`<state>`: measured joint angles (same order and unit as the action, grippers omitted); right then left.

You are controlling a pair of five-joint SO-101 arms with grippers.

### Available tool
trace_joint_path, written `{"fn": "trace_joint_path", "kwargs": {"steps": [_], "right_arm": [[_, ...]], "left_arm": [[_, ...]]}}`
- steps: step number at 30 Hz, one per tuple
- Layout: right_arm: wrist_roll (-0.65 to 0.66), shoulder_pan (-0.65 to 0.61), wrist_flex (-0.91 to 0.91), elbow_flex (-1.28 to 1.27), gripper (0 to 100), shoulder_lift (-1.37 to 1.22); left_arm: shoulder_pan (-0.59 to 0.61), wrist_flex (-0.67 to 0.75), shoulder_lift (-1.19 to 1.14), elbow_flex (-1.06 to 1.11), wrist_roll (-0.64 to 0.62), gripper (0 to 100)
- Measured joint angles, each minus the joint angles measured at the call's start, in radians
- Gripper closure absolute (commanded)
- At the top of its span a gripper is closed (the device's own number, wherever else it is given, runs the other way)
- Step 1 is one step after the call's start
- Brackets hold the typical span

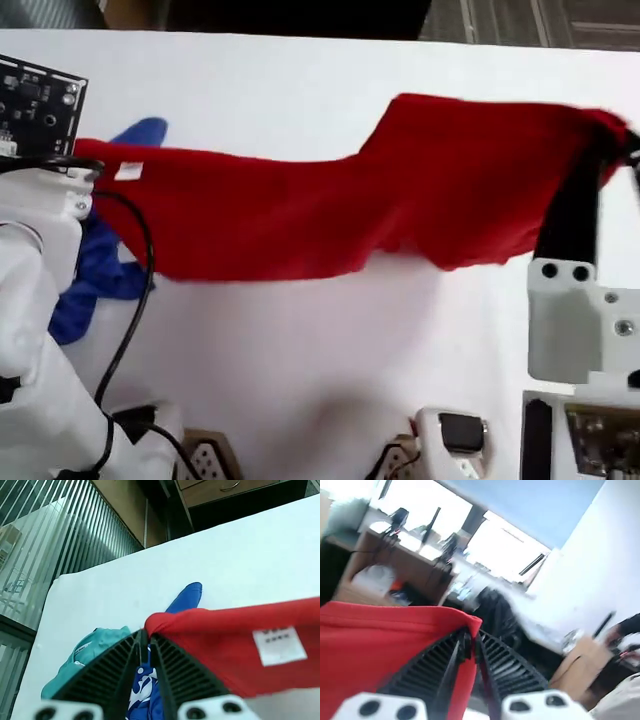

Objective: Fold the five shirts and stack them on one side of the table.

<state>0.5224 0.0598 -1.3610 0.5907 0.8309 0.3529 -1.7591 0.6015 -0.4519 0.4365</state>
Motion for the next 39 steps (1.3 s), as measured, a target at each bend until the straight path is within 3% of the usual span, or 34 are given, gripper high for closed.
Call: {"fn": "trace_joint_path", "kwargs": {"steps": [8,22,29,33,39], "right_arm": [[0.006,0.002,-0.017,0.020,97.8,-0.003],[0.006,0.002,-0.199,0.281,97.8,0.135],[0.006,0.002,-0.206,0.245,97.8,0.132],[0.006,0.002,-0.198,0.138,97.8,0.057],[0.006,0.002,-0.051,-0.074,97.8,-0.143]], "left_arm": [[-0.012,0.000,0.012,-0.012,0.000,98],[-0.011,-0.009,0.365,-0.031,0.000,98],[-0.011,0.000,0.393,0.023,0.000,98],[-0.011,0.112,0.391,0.204,0.002,98],[-0.011,0.419,0.319,0.580,0.003,98]]}}
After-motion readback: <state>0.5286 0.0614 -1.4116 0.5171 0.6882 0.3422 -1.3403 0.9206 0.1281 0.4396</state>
